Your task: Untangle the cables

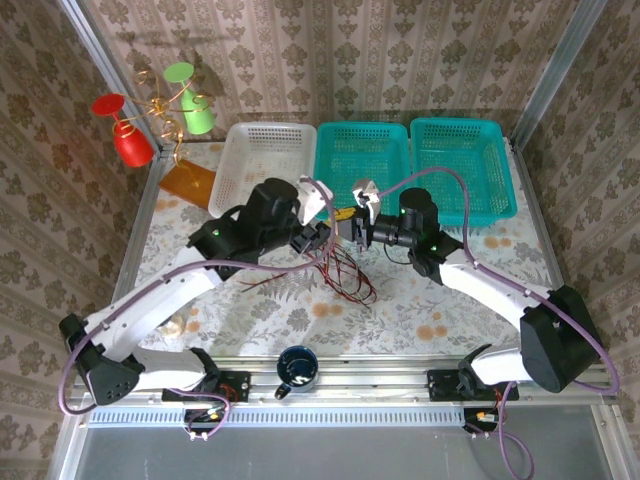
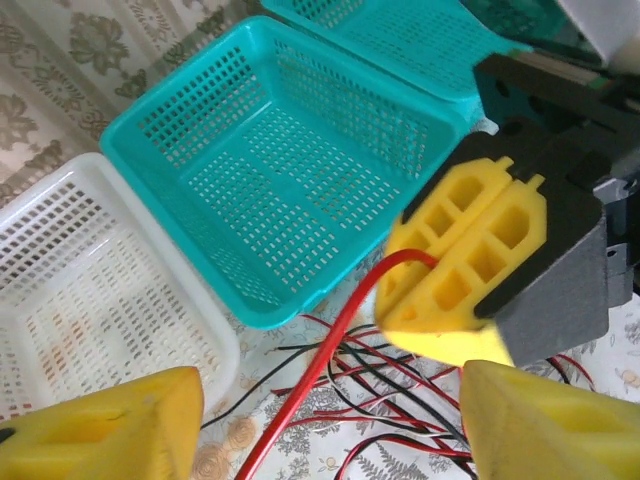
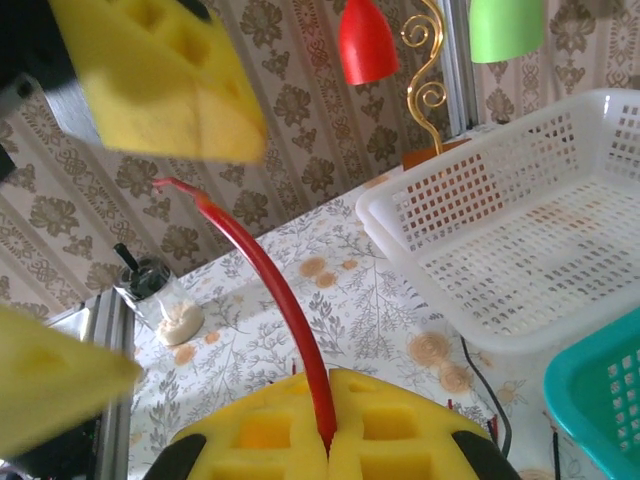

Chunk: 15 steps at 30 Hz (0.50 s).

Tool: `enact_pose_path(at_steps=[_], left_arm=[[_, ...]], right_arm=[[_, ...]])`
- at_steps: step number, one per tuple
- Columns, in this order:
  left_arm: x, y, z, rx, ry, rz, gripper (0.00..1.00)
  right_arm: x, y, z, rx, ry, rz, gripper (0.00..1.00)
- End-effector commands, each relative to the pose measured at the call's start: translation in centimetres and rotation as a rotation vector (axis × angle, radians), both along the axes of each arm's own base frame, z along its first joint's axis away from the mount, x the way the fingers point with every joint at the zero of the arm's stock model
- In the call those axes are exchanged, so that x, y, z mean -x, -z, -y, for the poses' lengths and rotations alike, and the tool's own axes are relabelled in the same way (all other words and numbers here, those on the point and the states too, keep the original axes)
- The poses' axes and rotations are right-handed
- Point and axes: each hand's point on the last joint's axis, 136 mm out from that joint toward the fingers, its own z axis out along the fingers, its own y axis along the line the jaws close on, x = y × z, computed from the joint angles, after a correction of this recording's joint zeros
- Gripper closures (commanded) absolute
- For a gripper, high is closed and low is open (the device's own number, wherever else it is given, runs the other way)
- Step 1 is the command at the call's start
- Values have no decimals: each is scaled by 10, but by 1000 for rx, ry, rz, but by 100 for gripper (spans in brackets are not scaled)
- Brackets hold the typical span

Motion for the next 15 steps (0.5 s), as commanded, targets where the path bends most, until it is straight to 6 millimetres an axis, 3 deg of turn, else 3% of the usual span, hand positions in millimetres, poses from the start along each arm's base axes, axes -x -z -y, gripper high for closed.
enact_pose_path(at_steps=[1, 4, 8, 12, 15], left_arm=[[7, -51, -22, 152, -11, 61, 28], [5, -66, -47, 270, -59, 28, 27], [4, -70, -69, 429, -124, -10, 26], [-1, -54, -85, 543, -206, -62, 26], [-3, -38, -84, 605, -222, -128, 26]], right_arm=[[-5, -18, 12, 1, 48, 54, 100], [-10, -25, 21, -15, 79, 55, 100], [-19, -49, 36, -96, 134, 75, 100], [-24, -77, 45, -163, 159, 104, 100], [-24, -101, 48, -208, 164, 140, 100]])
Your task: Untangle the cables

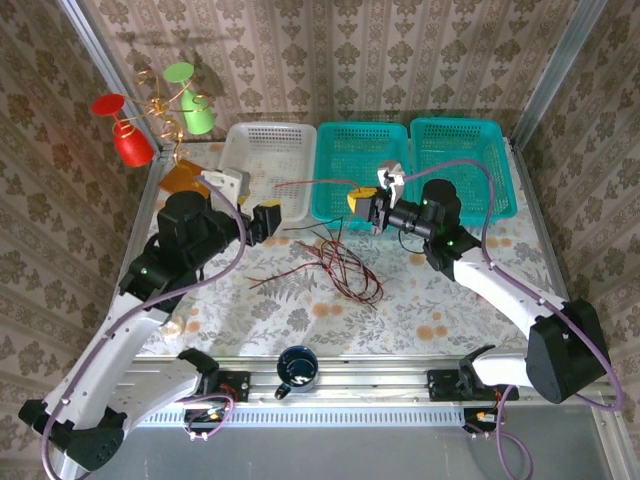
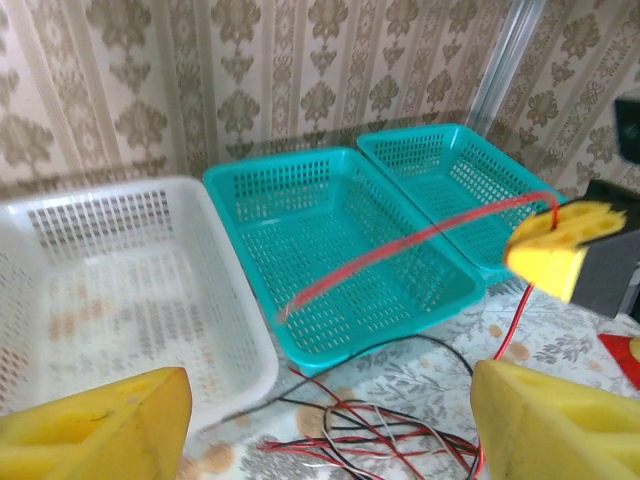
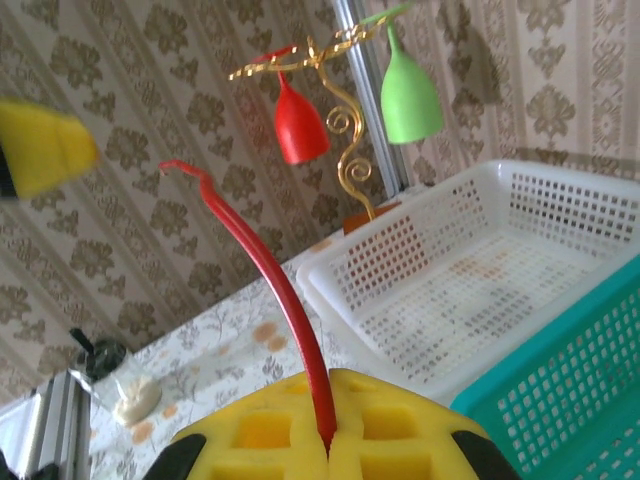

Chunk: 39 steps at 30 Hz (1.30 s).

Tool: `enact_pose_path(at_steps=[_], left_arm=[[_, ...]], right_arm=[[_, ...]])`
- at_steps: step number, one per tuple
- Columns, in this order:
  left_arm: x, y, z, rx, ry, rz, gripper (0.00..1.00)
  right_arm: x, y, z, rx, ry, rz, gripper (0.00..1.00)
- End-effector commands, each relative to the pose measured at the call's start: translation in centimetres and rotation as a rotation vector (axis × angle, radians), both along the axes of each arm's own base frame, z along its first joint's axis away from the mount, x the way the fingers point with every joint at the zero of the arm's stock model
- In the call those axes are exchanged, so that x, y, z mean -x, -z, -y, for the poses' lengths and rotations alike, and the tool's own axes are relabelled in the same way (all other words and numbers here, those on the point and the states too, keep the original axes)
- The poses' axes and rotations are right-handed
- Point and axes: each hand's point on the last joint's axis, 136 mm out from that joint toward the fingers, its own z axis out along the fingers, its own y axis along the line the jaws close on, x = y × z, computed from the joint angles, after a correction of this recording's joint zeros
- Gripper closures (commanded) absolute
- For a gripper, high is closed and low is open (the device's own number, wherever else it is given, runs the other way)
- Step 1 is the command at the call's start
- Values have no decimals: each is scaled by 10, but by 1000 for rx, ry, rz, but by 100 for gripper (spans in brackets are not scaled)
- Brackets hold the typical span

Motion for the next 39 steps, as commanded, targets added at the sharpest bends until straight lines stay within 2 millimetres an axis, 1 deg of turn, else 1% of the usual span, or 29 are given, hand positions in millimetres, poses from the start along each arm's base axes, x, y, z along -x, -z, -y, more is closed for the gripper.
enact_pose_path(at_steps=[1, 3, 5, 8, 11, 13, 15, 18, 22, 24, 27, 30, 33, 36, 38, 39], left_arm=[[-3, 12, 10, 131, 22, -80, 25], [-7, 29, 9, 124, 4, -118, 24], [-11, 41, 8, 134, -3, -157, 24], [-14, 47, 13, 195, 9, -184, 22], [-19, 41, 19, 317, 29, -199, 22], [-21, 34, 27, 392, 60, -211, 22], [-25, 30, 30, 405, 64, -224, 22], [-29, 28, 36, 406, 79, -242, 21], [-31, 9, 55, 499, 171, -275, 22], [-31, -2, 66, 545, 220, -294, 24], [-30, -18, 76, 584, 280, -280, 27], [-30, -17, 82, 579, 311, -316, 28], [-29, -11, 95, 587, 369, -391, 31], [-27, -9, 110, 616, 437, -450, 34], [-28, -13, 115, 652, 465, -457, 36], [-28, -15, 118, 664, 476, -457, 36]], right_arm=[[3, -66, 8, -114, 18, 125, 100], [3, -83, 9, -133, 14, 154, 100], [4, -97, 9, -141, 8, 177, 100], [4, -115, 8, -151, -5, 210, 100], [6, -132, 7, -161, -23, 243, 100], [8, -141, 5, -162, -42, 267, 100], [10, -149, 4, -164, -60, 285, 100], [15, -156, 0, -162, -103, 302, 100], [21, -157, -4, -157, -142, 331, 100], [23, -154, -7, -144, -172, 333, 100], [23, -146, -9, -125, -184, 327, 100], [25, -140, -12, -110, -204, 338, 100], [28, -137, -20, -99, -253, 342, 100], [29, -136, -26, -96, -297, 339, 100], [34, -141, -29, -98, -328, 345, 100], [27, -132, -34, -91, -338, 323, 100]])
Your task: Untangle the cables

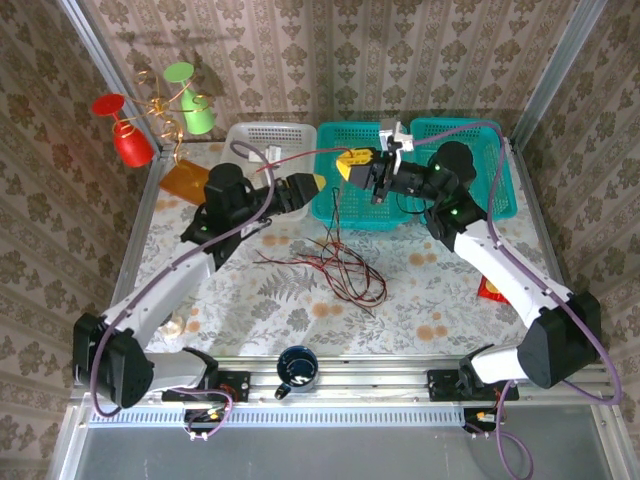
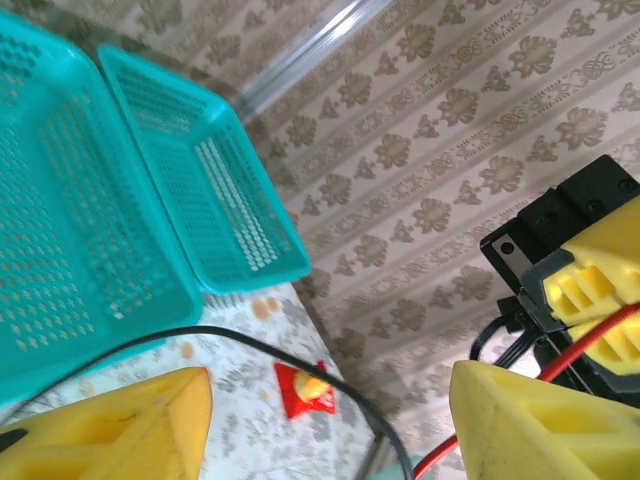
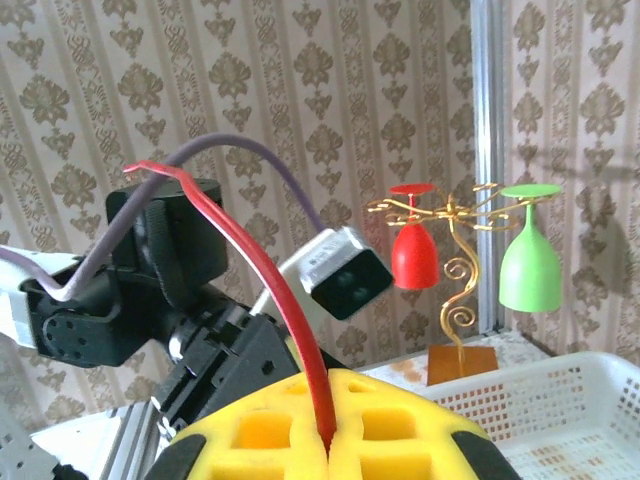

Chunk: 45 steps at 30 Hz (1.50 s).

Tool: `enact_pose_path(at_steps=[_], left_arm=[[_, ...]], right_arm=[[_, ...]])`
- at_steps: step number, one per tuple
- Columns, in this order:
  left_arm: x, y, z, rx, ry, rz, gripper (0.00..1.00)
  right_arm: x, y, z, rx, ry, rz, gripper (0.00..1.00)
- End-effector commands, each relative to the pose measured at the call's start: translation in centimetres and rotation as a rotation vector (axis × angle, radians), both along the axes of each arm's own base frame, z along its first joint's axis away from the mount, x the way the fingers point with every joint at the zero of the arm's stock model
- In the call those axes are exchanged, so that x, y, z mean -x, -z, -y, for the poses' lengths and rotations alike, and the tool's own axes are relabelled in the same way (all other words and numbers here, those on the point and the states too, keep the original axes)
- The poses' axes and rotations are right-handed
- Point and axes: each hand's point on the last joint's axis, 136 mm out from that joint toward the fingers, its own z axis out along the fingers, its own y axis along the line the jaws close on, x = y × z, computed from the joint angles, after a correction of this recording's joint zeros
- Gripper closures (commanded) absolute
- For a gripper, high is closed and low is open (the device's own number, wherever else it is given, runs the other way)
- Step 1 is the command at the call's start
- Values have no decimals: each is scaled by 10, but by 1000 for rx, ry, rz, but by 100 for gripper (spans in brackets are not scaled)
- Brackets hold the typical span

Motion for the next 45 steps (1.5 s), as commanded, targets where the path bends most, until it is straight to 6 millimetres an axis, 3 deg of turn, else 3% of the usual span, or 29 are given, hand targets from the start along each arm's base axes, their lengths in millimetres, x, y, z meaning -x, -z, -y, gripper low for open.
enact_pose_path(at_steps=[1, 8, 14, 21, 27, 33, 40, 45], left_arm=[[11, -31, 13, 104, 98, 19, 37], [15, -16, 23, 83, 123, -26, 37], [12, -10, 28, 100, 113, -36, 50], [8, -3, 30, 101, 114, -75, 41], [10, -3, 14, 84, 81, -81, 39], [25, 0, 19, 85, 138, -144, 39], [26, 24, -1, -32, 38, -182, 34], [27, 22, 6, 34, 68, -201, 34]], right_arm=[[9, -14, -11, 4, -81, 69, 100], [6, -13, -19, 9, -98, 79, 100], [9, -12, -22, -2, -115, 80, 100], [9, -12, -17, 3, -76, 115, 100], [8, 2, -11, 13, -15, 183, 100], [7, 4, -13, -13, 8, 242, 100], [4, 4, -9, -20, 57, 271, 100], [5, 4, -11, -38, 53, 274, 100]])
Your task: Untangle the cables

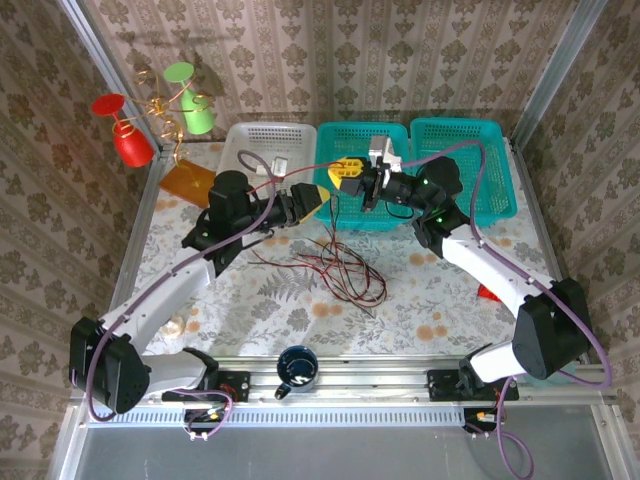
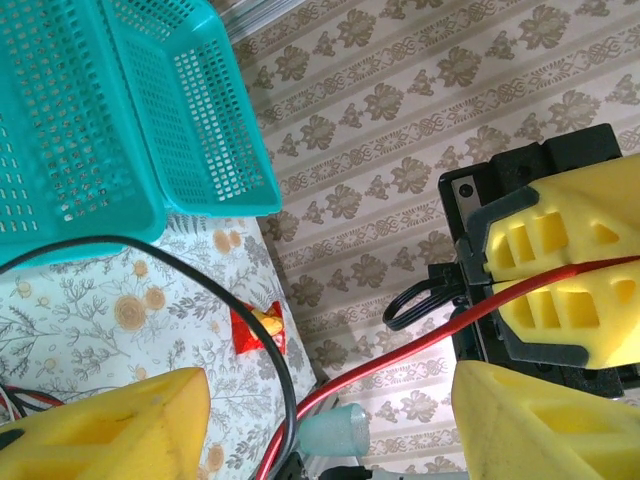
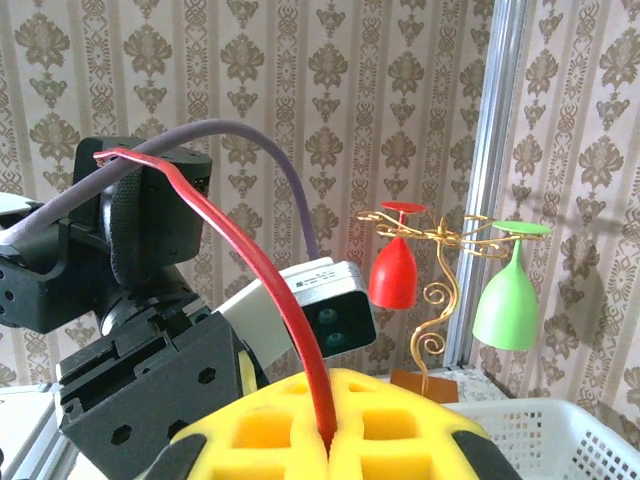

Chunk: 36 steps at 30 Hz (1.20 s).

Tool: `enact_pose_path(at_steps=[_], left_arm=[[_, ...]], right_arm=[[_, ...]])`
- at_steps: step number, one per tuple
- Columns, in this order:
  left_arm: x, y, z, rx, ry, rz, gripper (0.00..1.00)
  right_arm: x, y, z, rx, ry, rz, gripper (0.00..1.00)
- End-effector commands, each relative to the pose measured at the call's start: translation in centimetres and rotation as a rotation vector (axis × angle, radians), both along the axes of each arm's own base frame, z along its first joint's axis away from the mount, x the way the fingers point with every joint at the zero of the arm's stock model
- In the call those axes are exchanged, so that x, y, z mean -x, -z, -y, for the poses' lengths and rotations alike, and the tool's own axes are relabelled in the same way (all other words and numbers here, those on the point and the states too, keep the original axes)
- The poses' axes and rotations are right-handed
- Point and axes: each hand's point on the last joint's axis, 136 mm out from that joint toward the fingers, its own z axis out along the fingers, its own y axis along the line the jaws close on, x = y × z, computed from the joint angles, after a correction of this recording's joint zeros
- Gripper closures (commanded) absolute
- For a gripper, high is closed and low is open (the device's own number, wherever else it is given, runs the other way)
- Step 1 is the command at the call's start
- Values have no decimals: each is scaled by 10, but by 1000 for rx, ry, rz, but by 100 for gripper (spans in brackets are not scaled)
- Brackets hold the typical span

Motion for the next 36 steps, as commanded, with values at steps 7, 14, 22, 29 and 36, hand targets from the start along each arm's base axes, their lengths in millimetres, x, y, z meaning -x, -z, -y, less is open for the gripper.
enact_pose_path(at_steps=[7, 14, 22, 29, 36], left_arm=[[0, -6, 19, 109, 47, -25, 36], [-11, -3, 22, 181, 29, -42, 45], [-23, 0, 20, 231, -8, -51, 57], [-26, -9, 18, 247, -27, -8, 100], [-29, -42, 4, 117, -97, 144, 100]], right_arm=[[10, -22, -2, -60, -21, 67, 100], [14, -22, -1, -75, -27, 53, 100], [15, -22, -1, -76, -30, 44, 100], [18, -27, 8, -73, 9, 44, 100], [12, -33, 56, -102, 229, -19, 100]])
